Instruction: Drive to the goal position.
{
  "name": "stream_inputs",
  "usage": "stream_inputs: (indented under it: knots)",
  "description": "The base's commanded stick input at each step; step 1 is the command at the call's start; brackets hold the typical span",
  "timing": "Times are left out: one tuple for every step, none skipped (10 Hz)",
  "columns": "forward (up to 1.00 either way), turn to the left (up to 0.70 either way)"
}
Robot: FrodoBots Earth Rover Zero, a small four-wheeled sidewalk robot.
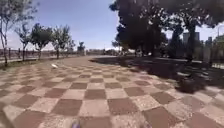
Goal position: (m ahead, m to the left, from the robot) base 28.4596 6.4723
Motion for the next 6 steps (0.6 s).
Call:
stream_inputs:
  knots:
    - [1.00,0.00]
    - [1.00,0.00]
    - [1.00,0.00]
    - [1.00,-0.27]
    - [1.00,-0.39]
    - [1.00,-0.40]
